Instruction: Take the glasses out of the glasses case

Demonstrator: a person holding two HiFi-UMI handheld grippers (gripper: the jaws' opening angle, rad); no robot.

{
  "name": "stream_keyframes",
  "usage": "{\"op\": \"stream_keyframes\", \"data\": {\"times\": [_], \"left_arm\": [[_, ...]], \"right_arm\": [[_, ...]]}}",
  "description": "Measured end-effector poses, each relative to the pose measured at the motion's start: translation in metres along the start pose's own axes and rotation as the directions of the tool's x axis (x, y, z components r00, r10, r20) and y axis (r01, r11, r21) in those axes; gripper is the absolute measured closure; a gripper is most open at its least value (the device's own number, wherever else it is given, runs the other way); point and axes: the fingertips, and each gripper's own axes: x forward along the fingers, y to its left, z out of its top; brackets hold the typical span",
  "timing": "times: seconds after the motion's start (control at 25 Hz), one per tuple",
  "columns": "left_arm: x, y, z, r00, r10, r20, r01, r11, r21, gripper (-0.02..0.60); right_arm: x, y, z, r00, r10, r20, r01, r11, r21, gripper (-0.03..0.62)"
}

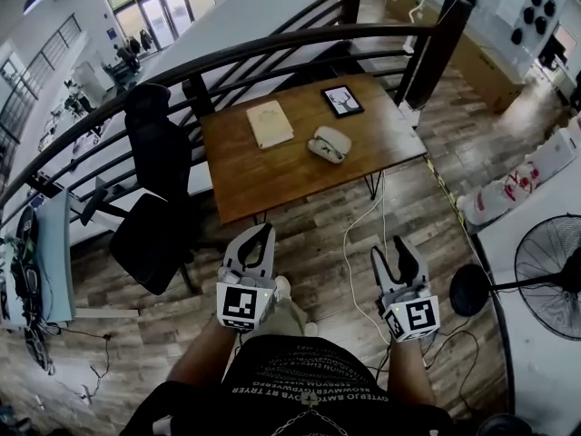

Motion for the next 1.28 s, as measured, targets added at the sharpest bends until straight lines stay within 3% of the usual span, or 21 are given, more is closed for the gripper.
{"op": "stream_keyframes", "data": {"times": [0.88, 1.28], "left_arm": [[0.117, 0.064, 0.014, 0.997, -0.078, 0.006, 0.078, 0.997, 0.011, 0.552], [0.159, 0.112, 0.014, 0.993, -0.118, 0.013, 0.118, 0.993, 0.010, 0.552]], "right_arm": [[0.114, -0.038, 0.015, 0.999, -0.036, -0.015, 0.036, 0.999, -0.002, 0.413], [0.176, -0.038, 0.025, 0.998, -0.055, -0.016, 0.055, 0.998, -0.016, 0.418]]}}
